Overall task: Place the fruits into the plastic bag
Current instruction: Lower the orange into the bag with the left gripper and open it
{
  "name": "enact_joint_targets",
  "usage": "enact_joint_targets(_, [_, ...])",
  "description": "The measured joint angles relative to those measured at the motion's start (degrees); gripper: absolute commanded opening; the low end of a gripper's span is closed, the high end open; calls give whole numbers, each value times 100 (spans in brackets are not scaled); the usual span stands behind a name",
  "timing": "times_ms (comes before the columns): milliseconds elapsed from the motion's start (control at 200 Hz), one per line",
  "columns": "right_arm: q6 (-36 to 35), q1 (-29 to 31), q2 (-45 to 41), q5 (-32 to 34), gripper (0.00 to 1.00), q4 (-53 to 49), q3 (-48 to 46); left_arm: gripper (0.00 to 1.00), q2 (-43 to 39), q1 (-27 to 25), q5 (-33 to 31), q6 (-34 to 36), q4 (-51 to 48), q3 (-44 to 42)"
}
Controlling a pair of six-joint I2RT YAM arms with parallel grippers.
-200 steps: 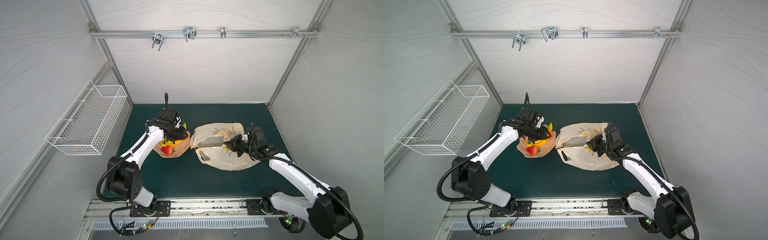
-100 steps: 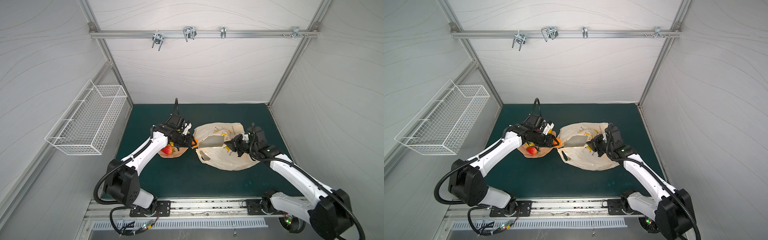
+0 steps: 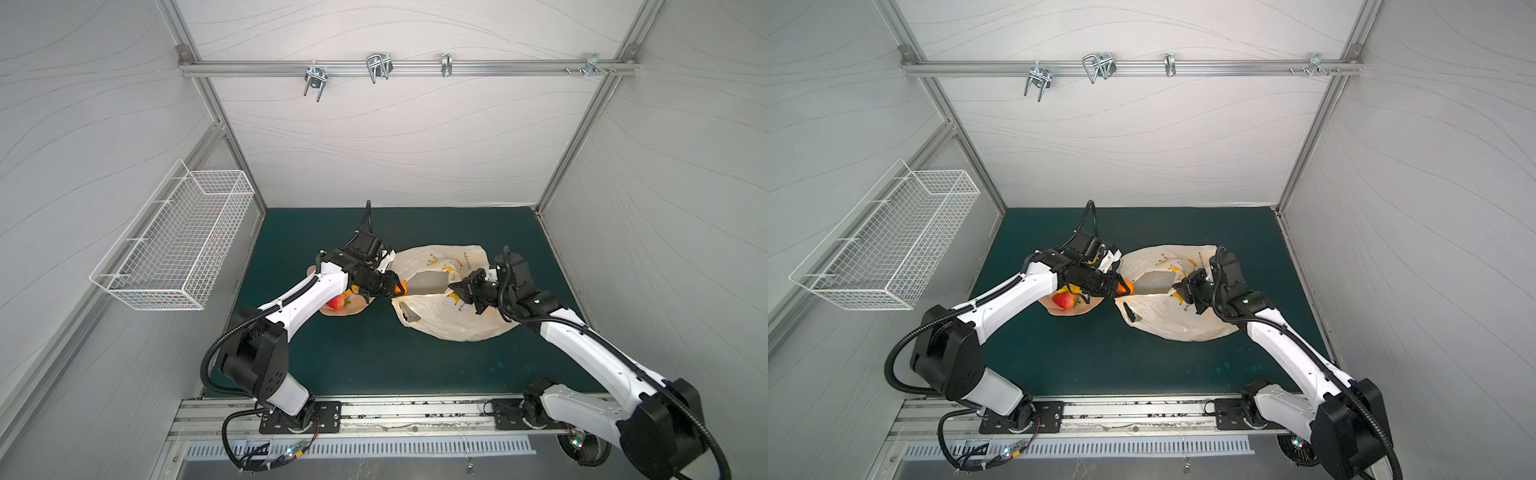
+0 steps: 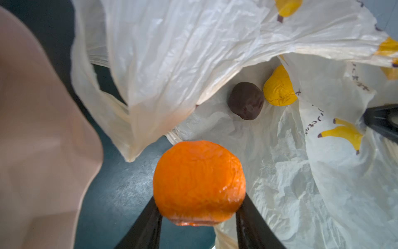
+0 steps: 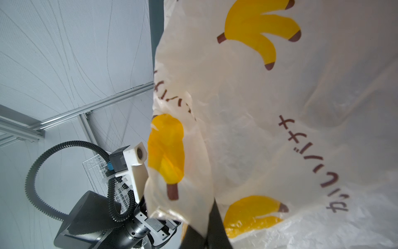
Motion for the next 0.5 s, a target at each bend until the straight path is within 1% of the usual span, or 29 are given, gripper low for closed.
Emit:
enact_joint_targets(120, [0, 11, 0, 4, 0, -2, 0, 19, 63, -332, 61, -31, 105, 42])
enact_joint_targets(245, [2, 33, 0, 9, 0, 0, 0, 18, 219, -566, 114, -160, 269, 63])
enact_joint_targets(500, [20, 72, 0, 44, 0, 4, 0, 17, 660, -721, 153, -516, 562, 179])
